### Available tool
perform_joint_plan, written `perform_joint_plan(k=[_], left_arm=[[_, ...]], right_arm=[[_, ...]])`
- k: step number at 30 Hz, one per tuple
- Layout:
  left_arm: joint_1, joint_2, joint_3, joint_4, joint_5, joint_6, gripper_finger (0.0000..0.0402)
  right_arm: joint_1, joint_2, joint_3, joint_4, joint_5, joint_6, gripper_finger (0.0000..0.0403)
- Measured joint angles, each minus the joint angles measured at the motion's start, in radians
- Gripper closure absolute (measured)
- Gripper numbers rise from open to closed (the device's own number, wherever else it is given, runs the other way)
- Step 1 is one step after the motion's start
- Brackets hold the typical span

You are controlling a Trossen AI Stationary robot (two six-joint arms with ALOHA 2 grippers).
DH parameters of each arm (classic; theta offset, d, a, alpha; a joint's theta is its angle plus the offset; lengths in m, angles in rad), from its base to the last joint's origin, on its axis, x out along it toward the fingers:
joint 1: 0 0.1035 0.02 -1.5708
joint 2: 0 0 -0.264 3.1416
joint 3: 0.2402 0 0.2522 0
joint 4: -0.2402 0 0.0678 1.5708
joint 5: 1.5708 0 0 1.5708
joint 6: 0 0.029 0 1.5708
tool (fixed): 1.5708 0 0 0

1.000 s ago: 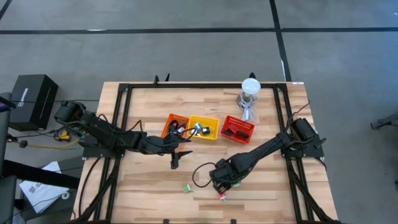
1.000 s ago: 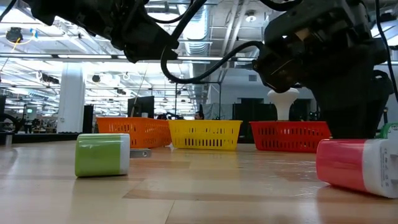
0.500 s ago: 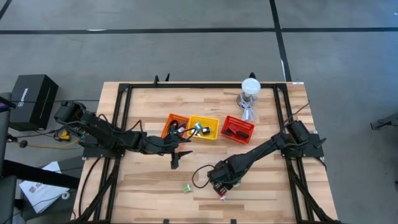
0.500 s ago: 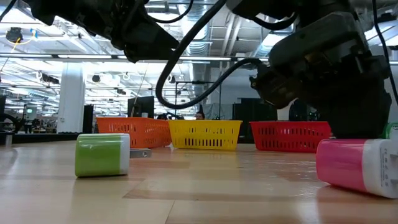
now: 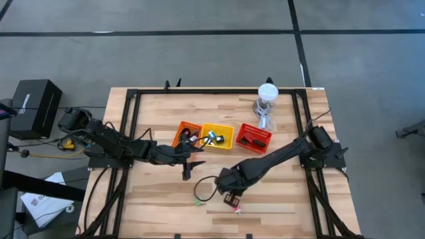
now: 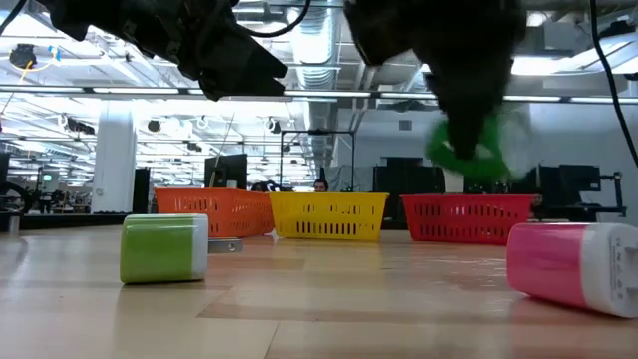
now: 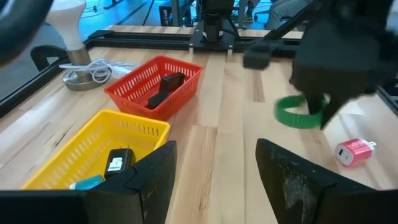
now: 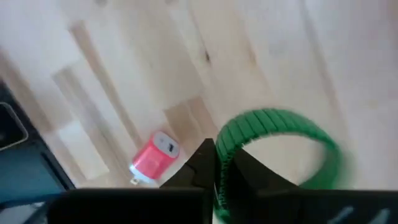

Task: Pick & Place Office items
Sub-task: Put the green wristwatch into the orange bin

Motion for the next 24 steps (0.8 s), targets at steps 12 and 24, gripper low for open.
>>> perform_joint_plan(k=[12, 24], left_arm=[[-0.003, 0.0, 0.001, 0.021, 0.109, 0.043, 0.0189], [-0.002, 0.0, 0.001, 0.043, 0.111, 0.043, 0.0188]], right_arm=[[-0.034, -0.189, 0.096, -0.167, 0.209, -0.264, 0.0395], [-0.037, -0.459, 0.09, -0.221, 0.365, -0.428, 0.0395]])
